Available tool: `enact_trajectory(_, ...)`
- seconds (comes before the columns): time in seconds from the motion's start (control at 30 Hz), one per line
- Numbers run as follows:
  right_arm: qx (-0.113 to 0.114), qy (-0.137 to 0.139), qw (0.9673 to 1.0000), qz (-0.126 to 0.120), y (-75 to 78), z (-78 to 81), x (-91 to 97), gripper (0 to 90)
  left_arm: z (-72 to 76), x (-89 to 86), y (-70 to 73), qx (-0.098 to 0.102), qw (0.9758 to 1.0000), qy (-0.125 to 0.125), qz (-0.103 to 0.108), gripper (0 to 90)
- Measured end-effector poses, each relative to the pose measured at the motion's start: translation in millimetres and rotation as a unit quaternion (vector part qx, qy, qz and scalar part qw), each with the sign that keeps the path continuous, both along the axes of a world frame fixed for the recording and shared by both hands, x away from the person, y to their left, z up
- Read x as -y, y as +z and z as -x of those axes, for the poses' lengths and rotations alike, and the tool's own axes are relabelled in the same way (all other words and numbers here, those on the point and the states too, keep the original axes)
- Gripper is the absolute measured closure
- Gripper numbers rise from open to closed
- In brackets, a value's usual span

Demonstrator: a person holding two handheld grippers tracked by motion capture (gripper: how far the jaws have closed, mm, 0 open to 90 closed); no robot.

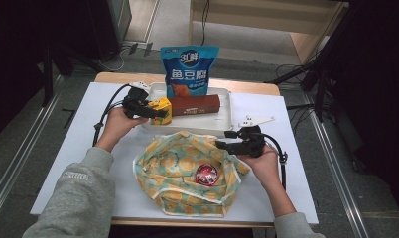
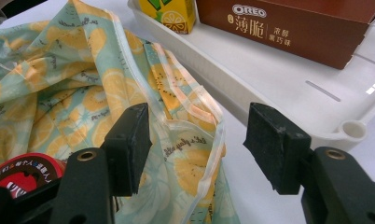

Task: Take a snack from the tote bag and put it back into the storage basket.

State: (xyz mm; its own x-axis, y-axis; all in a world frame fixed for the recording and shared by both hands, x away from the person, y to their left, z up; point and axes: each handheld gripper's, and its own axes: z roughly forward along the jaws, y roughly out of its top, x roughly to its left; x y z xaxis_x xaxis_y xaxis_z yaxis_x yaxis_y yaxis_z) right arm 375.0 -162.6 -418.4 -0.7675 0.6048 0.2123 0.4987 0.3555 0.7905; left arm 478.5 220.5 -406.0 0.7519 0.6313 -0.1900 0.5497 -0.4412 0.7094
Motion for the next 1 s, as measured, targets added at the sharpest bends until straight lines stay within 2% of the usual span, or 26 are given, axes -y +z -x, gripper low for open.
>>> enact_trajectory(0.23,0.000,0.001,1.0000,0.000,0.1,0.1,0.2,41.0,4.1,-4.0,5.9,-0.006,1.0000,0.001,0.001,37.3)
enact_trajectory(0.33,-0.001,0.000,1.0000,0.001,0.0,0.2,0.2,41.0,6.7,-7.6,7.2,-0.006,0.9999,0.003,0.008,37.1)
enact_trajectory(0.6,0.000,0.002,1.0000,0.000,-0.1,-0.3,-0.3,41.0,16.5,-19.5,7.4,-0.012,0.9995,0.023,0.020,37.1)
enact_trajectory(0.63,0.001,0.003,1.0000,0.000,-0.2,-0.7,-0.5,41.0,18.7,-21.2,7.8,-0.011,0.9992,0.027,0.026,37.4)
enact_trajectory(1.0,0.003,0.009,1.0000,-0.002,0.8,-3.6,-3.8,41.0,38.1,-38.2,12.9,-0.008,0.9986,0.044,0.028,39.3)
